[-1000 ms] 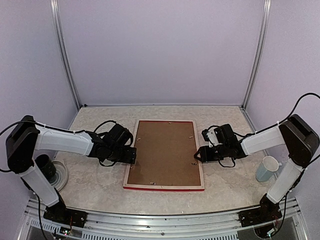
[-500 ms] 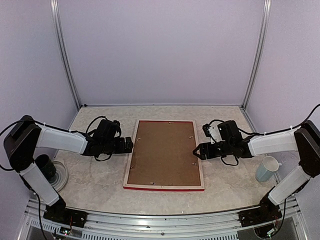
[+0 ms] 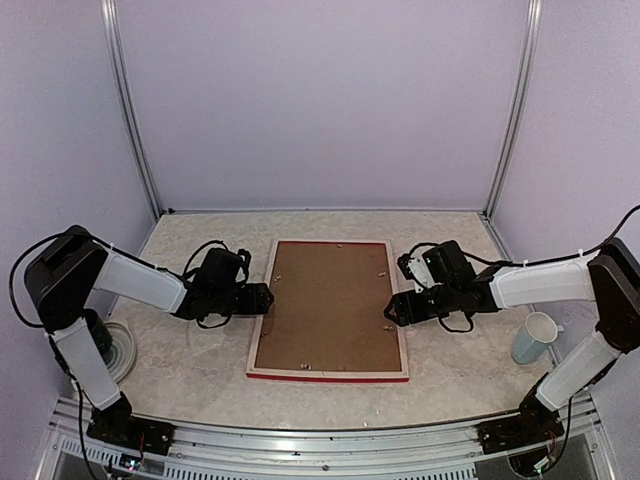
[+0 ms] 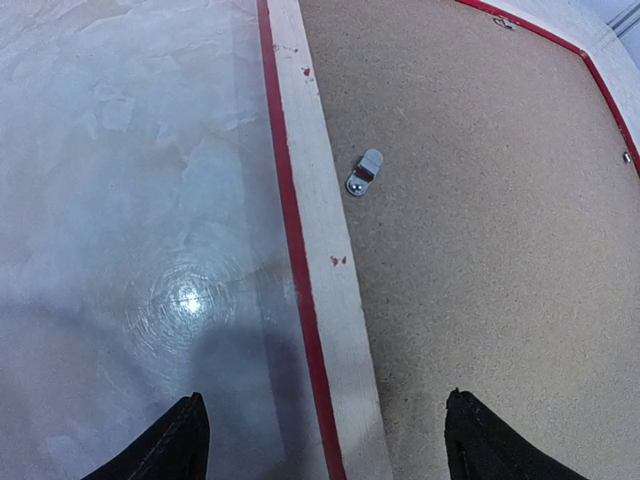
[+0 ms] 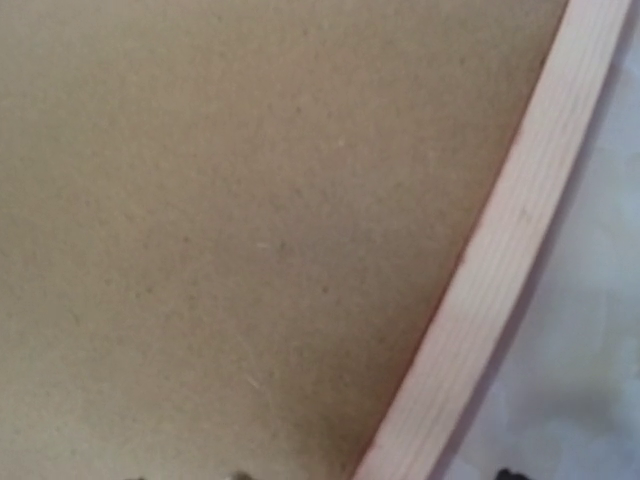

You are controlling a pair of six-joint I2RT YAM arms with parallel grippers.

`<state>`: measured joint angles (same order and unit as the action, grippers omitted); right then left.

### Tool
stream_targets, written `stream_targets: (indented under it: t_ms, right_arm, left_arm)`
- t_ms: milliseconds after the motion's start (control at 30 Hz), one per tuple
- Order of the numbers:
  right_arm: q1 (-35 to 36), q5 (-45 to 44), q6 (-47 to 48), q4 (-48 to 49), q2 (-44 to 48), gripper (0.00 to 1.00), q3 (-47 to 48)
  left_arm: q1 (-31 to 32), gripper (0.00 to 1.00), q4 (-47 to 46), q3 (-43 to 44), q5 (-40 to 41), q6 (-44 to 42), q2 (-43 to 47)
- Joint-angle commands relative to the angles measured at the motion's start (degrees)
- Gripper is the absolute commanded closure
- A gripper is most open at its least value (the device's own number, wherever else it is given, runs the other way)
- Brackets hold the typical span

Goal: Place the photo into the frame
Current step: Press the fastener onto the backboard.

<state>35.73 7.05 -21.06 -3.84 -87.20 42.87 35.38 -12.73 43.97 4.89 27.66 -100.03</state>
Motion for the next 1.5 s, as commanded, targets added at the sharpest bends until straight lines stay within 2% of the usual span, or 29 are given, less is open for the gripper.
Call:
stream_targets:
  t_ms: [0, 167, 333, 633, 933, 1467]
  right_arm:
    - [1.05, -2.39, -0.36, -2.67, -1.45, 0.26, 1.42]
    - [1.27, -3.13, 0.27, -4.25, -1.75, 0.29, 1.41]
    - [1.49, -2.49, 1.11, -4.95, -2.25, 0.33, 1.72]
    - [3.00, -5.81, 1.55, -7.95, -6.39, 0.34, 5.03]
    - [3.28, -5.82, 1.56, -8.73, -8.49, 0.42, 7.00]
    - [4.61, -5.91, 2.93, -10.12, -9.31, 0.41, 7.55]
  left_arm:
    - [-0.37, 0.25, -1.68, -0.64, -0.98, -0.69, -0.49]
    - [-0.39, 0.34, -1.06, -0.15, -2.00, -0.37, -2.01]
    - [-0.57, 0.38, -0.63, 0.40, -2.63, -0.15, -3.04]
    - [-0.57, 0.39, -0.77, 0.66, -4.24, 0.11, -4.11]
    - [-0.74, 0.39, -0.80, 0.86, -4.53, -0.06, -4.39]
    - [-0.83, 0.39, -0.61, 1.12, -4.53, -0.02, -4.77]
